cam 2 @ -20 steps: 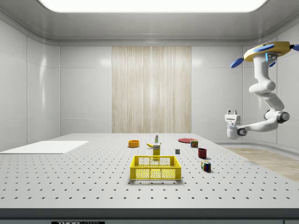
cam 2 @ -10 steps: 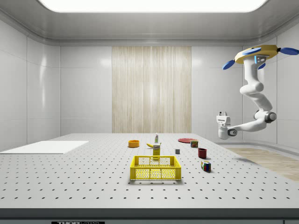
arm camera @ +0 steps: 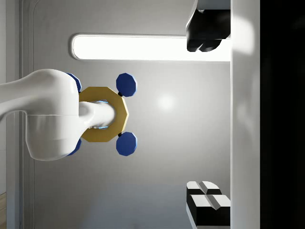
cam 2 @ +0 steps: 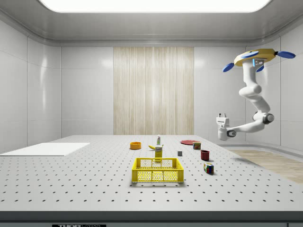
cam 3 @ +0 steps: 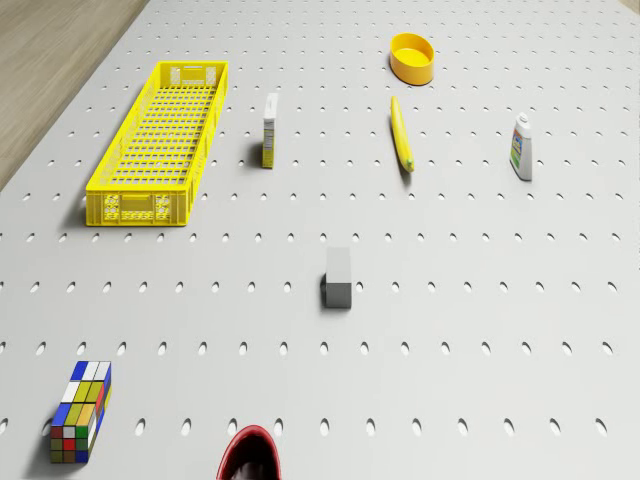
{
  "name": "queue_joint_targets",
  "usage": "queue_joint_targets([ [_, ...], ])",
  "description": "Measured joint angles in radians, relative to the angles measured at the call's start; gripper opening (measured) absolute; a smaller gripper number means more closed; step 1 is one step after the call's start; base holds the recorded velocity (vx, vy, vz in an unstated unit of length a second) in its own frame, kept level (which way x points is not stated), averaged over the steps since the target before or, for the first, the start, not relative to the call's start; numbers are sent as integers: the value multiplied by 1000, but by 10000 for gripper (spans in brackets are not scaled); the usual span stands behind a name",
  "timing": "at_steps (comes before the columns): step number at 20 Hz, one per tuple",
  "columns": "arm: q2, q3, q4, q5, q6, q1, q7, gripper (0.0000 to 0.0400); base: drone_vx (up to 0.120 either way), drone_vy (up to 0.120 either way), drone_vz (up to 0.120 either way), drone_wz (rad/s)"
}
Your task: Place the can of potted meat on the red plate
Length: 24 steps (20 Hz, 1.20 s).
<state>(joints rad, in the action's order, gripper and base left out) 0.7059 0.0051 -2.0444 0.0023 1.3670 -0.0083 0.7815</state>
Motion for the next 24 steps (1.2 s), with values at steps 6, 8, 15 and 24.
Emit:
queue_joint_targets([
  [6,3,1,-3,-1,4,-1,0,400,0,-120,0,0],
  [8,4,2,-4,-2,6,-1,0,400,0,-120,0,0],
  [15,8,7,-7,-9,11,-3,1,400,0,-120,0,0],
  [24,13,33,-13,-45,18,-11,5,400,0,-120,0,0],
])
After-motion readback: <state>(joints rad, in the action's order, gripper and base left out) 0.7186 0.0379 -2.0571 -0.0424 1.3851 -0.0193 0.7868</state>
